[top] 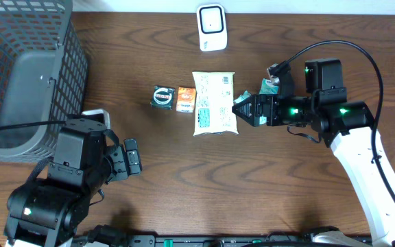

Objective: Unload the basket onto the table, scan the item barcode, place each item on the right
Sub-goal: 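Reach the right gripper left toward the green tissue pack, then grasp the green tissue pack with the right gripper and lift it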

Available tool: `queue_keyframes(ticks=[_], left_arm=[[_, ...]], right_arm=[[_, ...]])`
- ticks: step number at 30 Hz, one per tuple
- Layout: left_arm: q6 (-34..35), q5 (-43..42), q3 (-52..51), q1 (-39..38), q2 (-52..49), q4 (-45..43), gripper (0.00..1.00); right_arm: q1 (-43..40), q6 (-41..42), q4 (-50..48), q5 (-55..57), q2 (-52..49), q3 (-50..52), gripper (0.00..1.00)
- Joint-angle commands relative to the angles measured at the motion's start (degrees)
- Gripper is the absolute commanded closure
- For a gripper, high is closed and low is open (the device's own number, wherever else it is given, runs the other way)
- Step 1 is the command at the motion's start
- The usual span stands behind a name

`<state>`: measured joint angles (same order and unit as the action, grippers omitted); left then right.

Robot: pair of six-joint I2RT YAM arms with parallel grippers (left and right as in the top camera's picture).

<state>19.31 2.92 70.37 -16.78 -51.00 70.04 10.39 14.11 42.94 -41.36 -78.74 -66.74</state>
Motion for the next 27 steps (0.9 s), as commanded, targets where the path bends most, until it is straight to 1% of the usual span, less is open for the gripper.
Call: queue_keyframes(ticks=[1, 22, 27], left_arm=[[0.04, 0.09, -0.04, 0.09, 0.15, -0.02, 0.02], [0.04, 0.09, -0.04, 0.09, 0.15, -0.02, 0.03], [0.04, 0.09, -0.04, 0.09, 0.15, -0.02, 0.03]], right_arm=[[-0.57, 0.66, 0.13, -0.61, -0.02, -1.01, 0.01], [-0.57, 0.66, 0.13, -0.61, -0.02, -1.01, 0.01], [-0.57, 0.63, -2.21, -2.62, 0.00, -1.03, 0.01]])
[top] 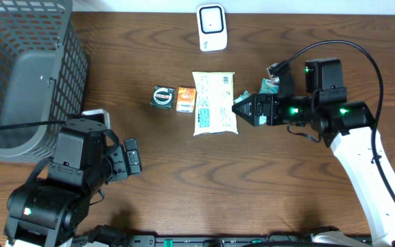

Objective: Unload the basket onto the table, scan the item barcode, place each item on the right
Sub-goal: 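Grasp the green tissue pack with the right gripper and lift it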

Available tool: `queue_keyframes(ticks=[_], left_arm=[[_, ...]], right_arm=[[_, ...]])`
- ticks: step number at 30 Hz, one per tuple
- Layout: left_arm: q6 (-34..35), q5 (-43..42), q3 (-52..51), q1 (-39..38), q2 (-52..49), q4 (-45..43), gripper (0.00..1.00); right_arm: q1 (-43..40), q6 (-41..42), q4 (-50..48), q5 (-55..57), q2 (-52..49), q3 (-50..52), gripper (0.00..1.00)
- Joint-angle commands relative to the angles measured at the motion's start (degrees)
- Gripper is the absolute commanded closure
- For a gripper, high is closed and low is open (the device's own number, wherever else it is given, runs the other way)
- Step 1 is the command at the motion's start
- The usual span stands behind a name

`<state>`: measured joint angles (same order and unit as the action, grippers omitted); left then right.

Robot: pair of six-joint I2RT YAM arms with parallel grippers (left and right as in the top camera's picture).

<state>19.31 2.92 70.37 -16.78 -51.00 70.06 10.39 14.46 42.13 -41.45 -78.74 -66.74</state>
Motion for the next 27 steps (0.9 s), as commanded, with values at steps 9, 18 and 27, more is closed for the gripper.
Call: queue_keyframes(ticks=[9, 18, 27], left_arm=[[0.04, 0.09, -0.04, 0.09, 0.15, -0.04, 0.02], [0.04, 0.09, -0.04, 0.09, 0.15, -0.04, 0.02], [0.04, 0.09, -0.04, 0.09, 0.15, -0.04, 0.02]], right_arm=[[-0.57, 0.35, -9.42, -11.65, 0.00, -1.03, 0.01], [-0.57, 0.33, -8.26, -11.63, 0.00, -1.03, 0.01], [-0.57, 0.28, -6.73, -11.61, 0.00, -1.03, 0.01]])
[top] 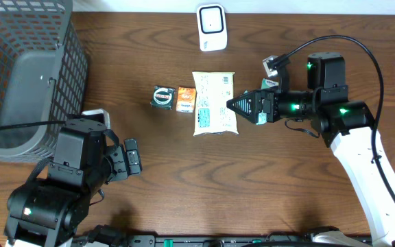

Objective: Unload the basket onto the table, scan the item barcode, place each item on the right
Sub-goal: 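Grasp the green tissue pack with the right gripper and lift it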

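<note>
A white printed packet (213, 103) lies flat at the table's middle. Left of it sit a small orange packet (186, 99) and a round dark item (162, 96). The white scanner (211, 27) stands at the back edge. My right gripper (229, 105) points left, its tip over the white packet's right edge; whether its jaws are parted does not show from above. A teal item (271, 84) lies just behind the right wrist, partly hidden. My left gripper (132, 157) rests at the front left, far from the items.
A large grey wire basket (26, 62) fills the back left corner. The left arm's bulky base (67, 178) takes up the front left. A black cable (362, 55) loops over the right arm.
My right gripper has shifted a little to the left, from just beside the white packet's right edge to over that edge. The packet and the other items have not moved.
At both earlier moments my right gripper hung still just right of the white packet, and the left arm rested at the front left. Now the right gripper's tip reaches over the packet's right edge; everything else is as it was.
</note>
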Available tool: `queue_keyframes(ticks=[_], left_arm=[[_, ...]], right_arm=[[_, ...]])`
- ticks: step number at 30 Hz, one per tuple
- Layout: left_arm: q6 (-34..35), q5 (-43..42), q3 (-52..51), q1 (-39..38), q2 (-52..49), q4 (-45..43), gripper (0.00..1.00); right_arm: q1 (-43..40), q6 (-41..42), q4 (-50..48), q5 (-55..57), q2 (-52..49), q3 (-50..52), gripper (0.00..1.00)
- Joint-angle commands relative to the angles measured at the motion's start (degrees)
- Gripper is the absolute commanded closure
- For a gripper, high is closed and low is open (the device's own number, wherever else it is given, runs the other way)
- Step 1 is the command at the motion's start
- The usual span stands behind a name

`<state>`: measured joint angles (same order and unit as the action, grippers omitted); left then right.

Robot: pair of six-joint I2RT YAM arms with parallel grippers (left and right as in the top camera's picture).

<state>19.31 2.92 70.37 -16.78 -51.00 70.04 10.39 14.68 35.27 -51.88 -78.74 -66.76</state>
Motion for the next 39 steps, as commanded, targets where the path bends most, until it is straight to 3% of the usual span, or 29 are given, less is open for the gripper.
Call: queue_keyframes(ticks=[1, 18, 23, 26, 29, 33, 39], left_arm=[[0.04, 0.09, -0.04, 0.09, 0.15, -0.02, 0.02], [0.04, 0.09, -0.04, 0.09, 0.15, -0.02, 0.02], [0.04, 0.09, -0.04, 0.09, 0.15, -0.02, 0.02], [0.04, 0.09, -0.04, 0.09, 0.15, -0.02, 0.02], [0.04, 0.09, -0.04, 0.09, 0.15, -0.02, 0.02], [0.04, 0.09, -0.04, 0.09, 0.15, -0.02, 0.02], [0.04, 0.09, -0.04, 0.09, 0.15, -0.02, 0.02]], right_arm=[[-0.57, 0.07, 0.13, -1.18, 0.00, -1.01, 0.01], [0.48, 0.07, -3.08, -0.87, -0.02, -1.01, 0.01], [7.41, 0.13, -0.68, 14.71, -0.61, -1.01, 0.21], [12.96, 1.51, 2.10, 27.17, -2.27, -1.01, 0.23], [16.39, 4.68, 2.45, 31.89, -5.22, -1.16, 0.37], [16.06, 4.76, 5.95, 29.51, -10.56, -5.20, 0.31], [14.27, -1.81, 17.97, 30.16, -20.09, -18.29, 0.23]])
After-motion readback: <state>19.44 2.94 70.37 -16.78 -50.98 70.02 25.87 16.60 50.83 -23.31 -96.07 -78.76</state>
